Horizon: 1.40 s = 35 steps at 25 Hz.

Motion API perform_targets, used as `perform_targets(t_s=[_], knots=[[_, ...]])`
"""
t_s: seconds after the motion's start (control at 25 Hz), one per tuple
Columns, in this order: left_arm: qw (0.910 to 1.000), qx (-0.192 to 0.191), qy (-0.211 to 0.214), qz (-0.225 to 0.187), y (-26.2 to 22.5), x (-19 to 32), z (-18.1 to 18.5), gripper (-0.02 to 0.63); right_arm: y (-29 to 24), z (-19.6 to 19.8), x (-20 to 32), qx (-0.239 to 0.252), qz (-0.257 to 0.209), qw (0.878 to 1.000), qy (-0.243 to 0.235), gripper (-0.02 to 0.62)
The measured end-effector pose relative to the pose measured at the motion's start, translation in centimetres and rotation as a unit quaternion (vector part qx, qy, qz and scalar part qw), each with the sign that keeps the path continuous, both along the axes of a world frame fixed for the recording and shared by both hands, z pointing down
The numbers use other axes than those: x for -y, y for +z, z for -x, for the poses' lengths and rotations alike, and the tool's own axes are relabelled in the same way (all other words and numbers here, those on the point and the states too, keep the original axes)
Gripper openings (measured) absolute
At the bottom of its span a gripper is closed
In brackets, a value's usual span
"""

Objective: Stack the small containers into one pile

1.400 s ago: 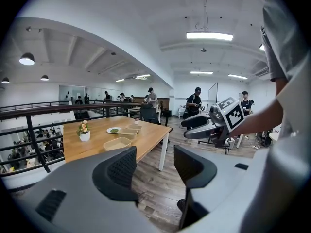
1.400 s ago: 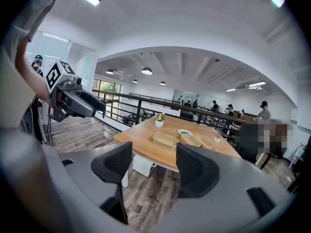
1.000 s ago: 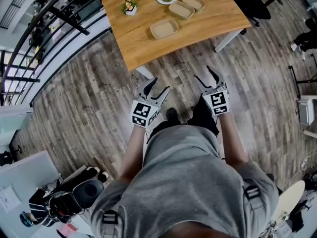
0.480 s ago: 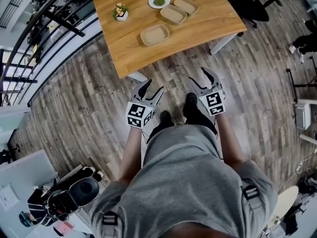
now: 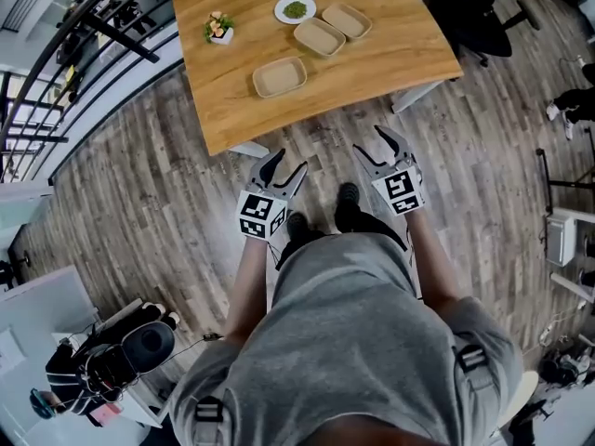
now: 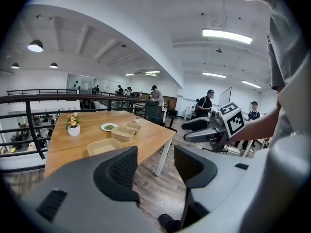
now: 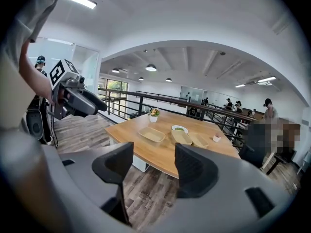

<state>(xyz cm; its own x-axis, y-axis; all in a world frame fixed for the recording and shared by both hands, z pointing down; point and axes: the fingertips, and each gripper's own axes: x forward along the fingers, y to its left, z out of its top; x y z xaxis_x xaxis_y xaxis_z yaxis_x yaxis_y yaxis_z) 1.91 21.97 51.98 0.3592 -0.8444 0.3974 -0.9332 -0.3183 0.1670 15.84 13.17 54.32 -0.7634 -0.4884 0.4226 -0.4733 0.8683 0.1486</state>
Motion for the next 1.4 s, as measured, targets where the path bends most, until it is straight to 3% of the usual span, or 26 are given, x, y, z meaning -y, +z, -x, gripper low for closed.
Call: perform_targets(t_s=[0.52,0.88,1.16,1.4], knots=[[0.9984,-0.001,-0.056,0.006,0.7,2.9,-1.4,0.249,1.4,0.2,4.1,-0.006,0.01,0.998,-0.067,0.278],[0.9956,-0.01,-0.093,0.002,0.9,4.2,0.1,0.249,1.8,1.2,6.0,-0.017,0.01,0.995,-0.097,0.273],[0.9936,-0.021,-0.11,0.013,2.3,5.7,4.2,0.249,1.8,4.6,7.9,-0.03,0.004,0.994,-0.109,0.27],[0.9968,-0.012,-0.077,0.02,3.4,10.1,7.3,0.249,3.0,8.5,11.0,-0.048,0.011,0.994,-0.099,0.268]])
